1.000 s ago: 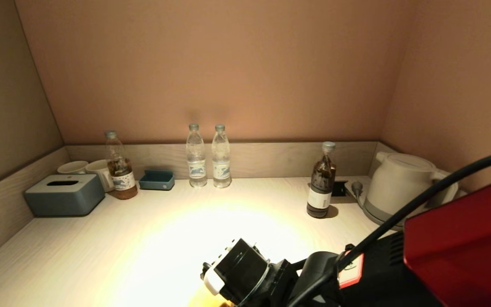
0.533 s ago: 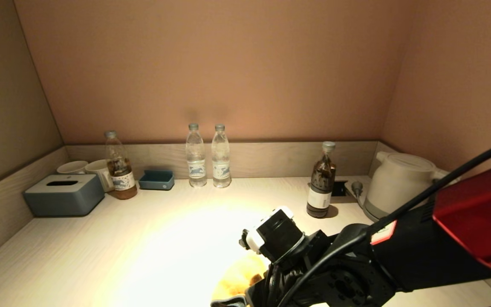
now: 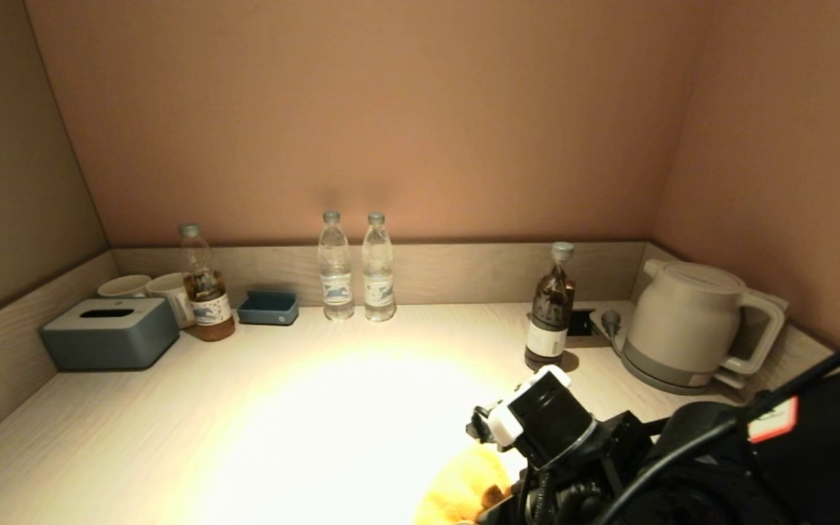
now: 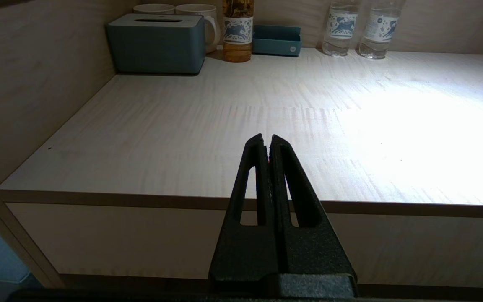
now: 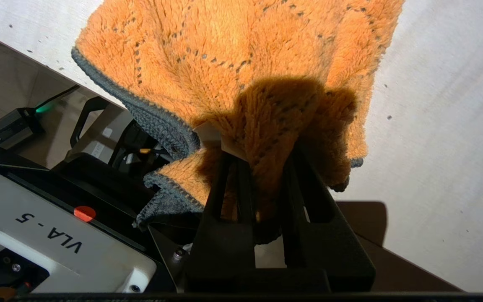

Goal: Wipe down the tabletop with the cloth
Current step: Sweep the stains on the table, then place the tablecloth

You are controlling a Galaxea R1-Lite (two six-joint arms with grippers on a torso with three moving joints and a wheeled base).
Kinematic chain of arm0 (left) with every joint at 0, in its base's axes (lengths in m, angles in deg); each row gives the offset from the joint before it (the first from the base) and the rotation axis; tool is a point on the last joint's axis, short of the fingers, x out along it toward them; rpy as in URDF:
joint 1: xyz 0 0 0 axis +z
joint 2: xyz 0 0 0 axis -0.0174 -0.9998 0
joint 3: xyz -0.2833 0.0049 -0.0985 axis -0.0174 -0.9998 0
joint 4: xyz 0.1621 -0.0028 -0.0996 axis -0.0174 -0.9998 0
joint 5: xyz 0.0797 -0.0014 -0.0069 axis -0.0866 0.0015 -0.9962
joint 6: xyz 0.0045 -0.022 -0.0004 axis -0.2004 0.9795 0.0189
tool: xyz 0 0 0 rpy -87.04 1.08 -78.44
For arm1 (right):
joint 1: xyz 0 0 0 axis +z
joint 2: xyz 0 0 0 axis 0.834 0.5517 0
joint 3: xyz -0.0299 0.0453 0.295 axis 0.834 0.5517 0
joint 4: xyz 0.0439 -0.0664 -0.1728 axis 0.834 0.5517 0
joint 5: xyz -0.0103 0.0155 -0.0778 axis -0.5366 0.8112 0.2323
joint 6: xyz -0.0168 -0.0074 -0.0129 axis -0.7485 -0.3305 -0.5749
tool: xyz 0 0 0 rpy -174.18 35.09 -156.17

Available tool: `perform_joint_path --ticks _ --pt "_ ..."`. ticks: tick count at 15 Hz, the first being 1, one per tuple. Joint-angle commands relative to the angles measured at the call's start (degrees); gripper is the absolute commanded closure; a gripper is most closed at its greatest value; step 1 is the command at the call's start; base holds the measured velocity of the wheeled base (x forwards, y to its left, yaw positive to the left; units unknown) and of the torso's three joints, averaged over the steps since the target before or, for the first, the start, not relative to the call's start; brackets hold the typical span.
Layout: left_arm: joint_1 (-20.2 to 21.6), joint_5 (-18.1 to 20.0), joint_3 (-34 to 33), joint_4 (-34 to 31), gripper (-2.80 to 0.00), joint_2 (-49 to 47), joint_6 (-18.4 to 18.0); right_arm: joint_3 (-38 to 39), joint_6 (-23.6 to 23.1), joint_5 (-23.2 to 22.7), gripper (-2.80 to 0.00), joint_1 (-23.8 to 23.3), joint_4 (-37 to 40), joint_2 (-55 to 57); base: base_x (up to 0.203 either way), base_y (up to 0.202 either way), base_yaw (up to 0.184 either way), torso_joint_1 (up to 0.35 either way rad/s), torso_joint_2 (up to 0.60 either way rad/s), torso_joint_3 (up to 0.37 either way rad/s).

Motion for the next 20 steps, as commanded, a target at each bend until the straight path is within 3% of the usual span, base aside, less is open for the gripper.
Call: perform_joint_path --ticks 1,3,6,11,12,14,17,20 --pt "0.0 0.0 0.0 0.0 0.0 0.0 0.0 4.0 -0.4 -0.1 0.0 -5.0 0.0 -6.0 0.0 0.0 0.0 0.0 0.0 0.0" --pt "0.0 0.0 0.0 0.0 0.0 0.0 0.0 6.8 -1.8 -0.4 0.0 -9.2 0.0 -8.9 0.0 0.0 0.0 0.0 0.0 0.0" --pt "0.0 0.0 0.0 0.0 0.0 0.0 0.0 8.1 -3.5 -0.7 0.0 -11.5 0.0 -10.6 0.0 0.0 0.0 0.0 0.0 0.0" --pt "0.0 0.0 0.0 0.0 0.0 0.0 0.0 10.9 -11.1 -3.8 0.0 -36.6 0.0 -19.6 0.0 0.0 0.0 0.0 0.0 0.0" --pt "0.0 0.0 0.0 0.0 0.0 0.0 0.0 10.9 -12.8 -4.7 0.0 -39.7 0.0 -20.8 0.0 0.0 0.0 0.0 0.0 0.0" --pt "0.0 0.0 0.0 0.0 0.0 0.0 0.0 10.6 -14.7 -5.7 0.0 -42.2 -0.1 -22.1 0.0 0.0 0.0 0.0 0.0 0.0" --pt "0.0 0.0 0.0 0.0 0.0 0.0 0.0 8.7 -16.0 -6.0 0.0 -50.4 -0.2 -24.3 0.0 0.0 0.0 0.0 0.0 0.0" --pt "0.0 0.0 0.0 0.0 0.0 0.0 0.0 8.6 -16.0 -6.0 0.0 -51.6 -0.2 -24.0 0.0 0.0 0.0 0.0 0.0 0.0"
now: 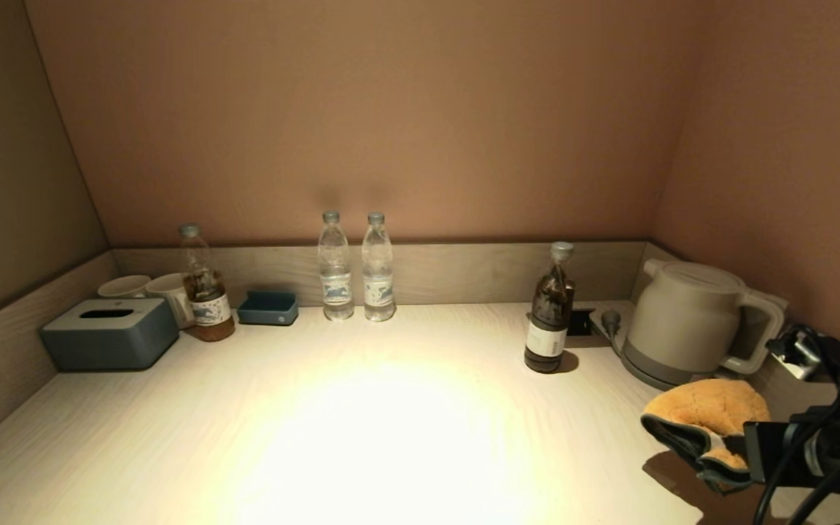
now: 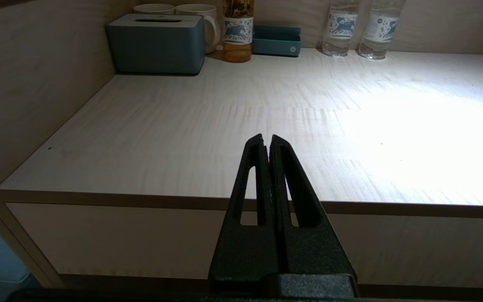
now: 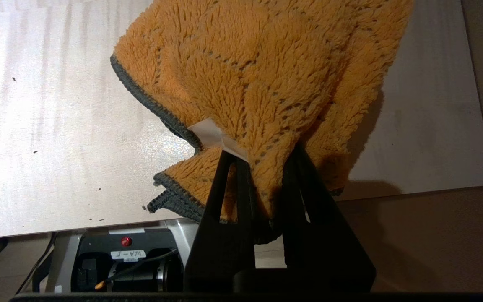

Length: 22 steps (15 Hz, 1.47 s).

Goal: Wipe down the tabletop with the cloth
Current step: Place the tablecloth

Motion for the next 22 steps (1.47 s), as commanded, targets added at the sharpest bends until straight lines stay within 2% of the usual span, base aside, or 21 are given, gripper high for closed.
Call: perform_joint_path --ticks 1,7,15,22 --pt "0.0 0.0 0.0 0.0 0.0 0.0 0.0 -0.2 -0.1 -0.2 0.0 -1.6 -0.2 0.5 0.0 0.0 0.0 0.0 0.0 0.0" --pt "0.0 0.0 0.0 0.1 0.0 0.0 0.0 -0.5 0.7 -0.1 0.0 -7.0 -8.6 7.9 0.0 0.0 0.0 0.0 0.0 0.0" --pt "0.0 0.0 0.0 0.0 0.0 0.0 0.0 -2.6 3.3 -0.4 0.0 -7.5 -9.2 14.6 0.0 0.0 0.0 0.0 0.0 0.0" --pt "0.0 0.0 0.0 0.0 0.0 0.0 0.0 -5.0 7.4 0.5 0.0 -7.5 -15.8 21.7 0.0 0.0 0.0 0.0 0.0 0.0"
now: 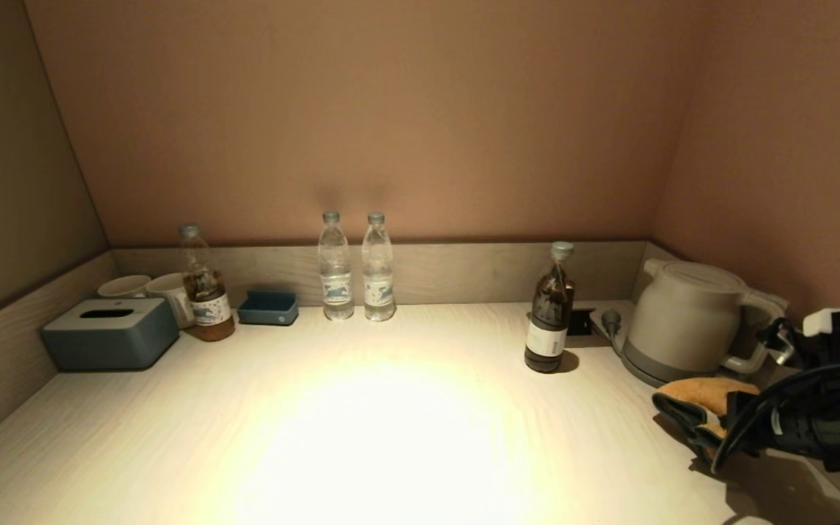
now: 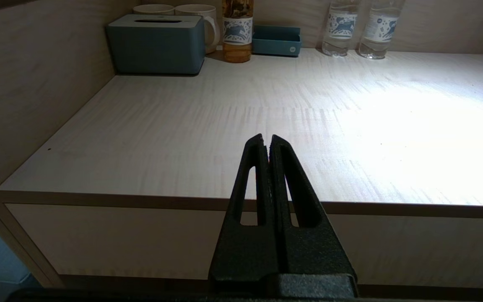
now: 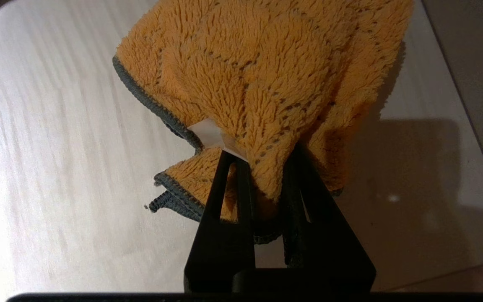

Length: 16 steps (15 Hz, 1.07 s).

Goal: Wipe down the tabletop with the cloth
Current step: Place the tablecloth

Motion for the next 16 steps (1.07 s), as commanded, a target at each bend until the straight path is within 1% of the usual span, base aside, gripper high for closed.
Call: perform_joint_path --ticks 1,3,6,12,16 --pt "0.0 0.0 0.0 0.0 0.0 0.0 0.1 -1.7 2.2 0.1 0.0 -0.1 -2.4 3.9 0.0 0.0 0.0 0.0 0.0 0.0" --pt "0.0 0.0 0.0 0.0 0.0 0.0 0.1 -2.8 3.3 0.1 0.0 -0.1 -2.5 5.4 0.0 0.0 0.0 0.0 0.0 0.0" --pt "0.0 0.0 0.0 0.0 0.0 0.0 0.1 -2.9 3.5 0.1 0.0 -0.1 -2.4 5.7 0.0 0.0 0.0 0.0 0.0 0.0" --pt "0.0 0.0 0.0 0.0 0.0 0.0 0.1 -1.0 3.5 0.2 0.0 0.0 -2.4 4.4 0.0 0.0 0.0 0.0 0.0 0.0" --pt "0.0 0.0 0.0 0.0 0.0 0.0 0.1 1.7 3.1 -0.2 0.0 0.2 -2.4 2.5 0.0 0.0 0.0 0.0 0.0 0.0"
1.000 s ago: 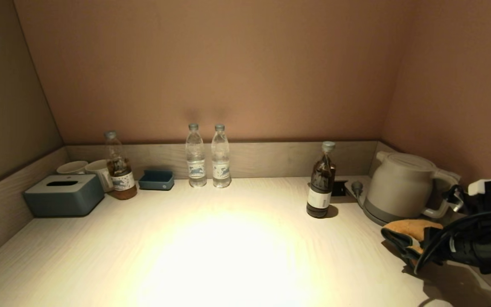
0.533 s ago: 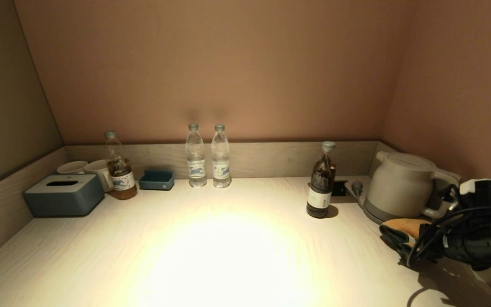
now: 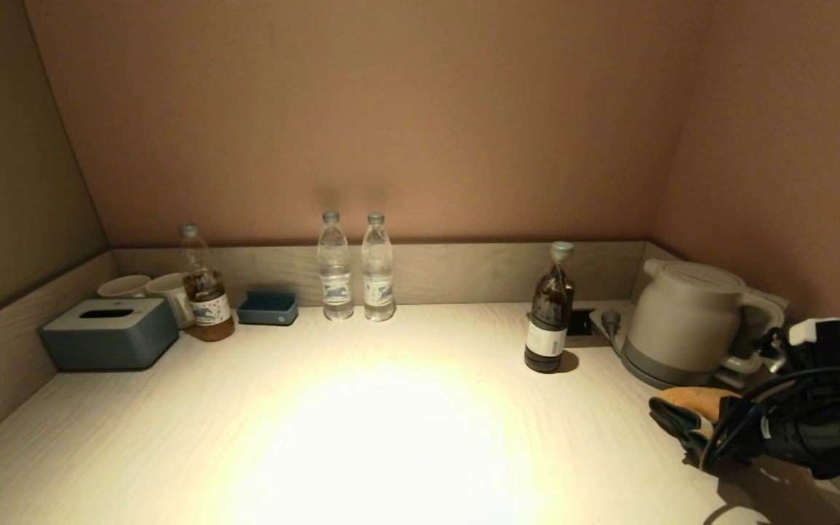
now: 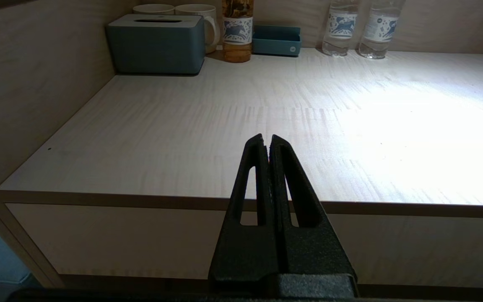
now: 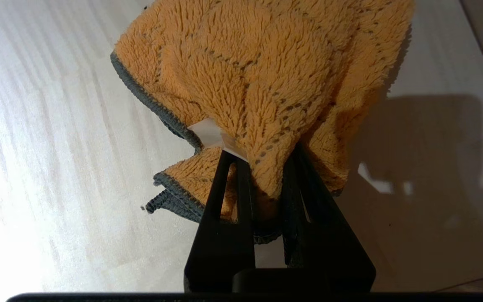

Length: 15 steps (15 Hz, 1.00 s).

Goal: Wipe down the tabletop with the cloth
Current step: Place the tablecloth

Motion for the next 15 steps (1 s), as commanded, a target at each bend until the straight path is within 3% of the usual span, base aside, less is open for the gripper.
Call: perform_joint_path --ticks 1,2,9,12,15 --pt "0.0 0.0 0.0 0.0 0.0 0.0 0.0 1.2 -0.1 -0.1 0.0 0.2 -0.1 -1.2 0.0 0.0 0.0 0.0 0.0 0.0" --pt "0.0 0.0 0.0 0.0 0.0 0.0 0.0 1.4 -0.2 -0.2 -2.8 0.2 -0.1 -1.2 0.0 0.0 0.0 0.0 0.0 0.0" --pt "0.0 0.0 0.0 0.1 0.0 0.0 0.0 1.7 -0.3 -0.2 -2.8 0.4 0.0 -2.7 0.0 0.0 0.0 0.0 0.0 0.0" --pt "0.0 0.0 0.0 0.0 0.0 0.0 0.0 3.0 -0.7 -0.2 -2.8 1.7 0.2 -9.3 0.0 0.0 0.0 0.0 0.0 0.0" --pt "0.0 0.0 0.0 0.0 0.0 0.0 0.0 4.6 -1.5 -0.2 -2.8 6.4 2.1 -23.1 0.0 0.0 0.0 0.0 0.0 0.0"
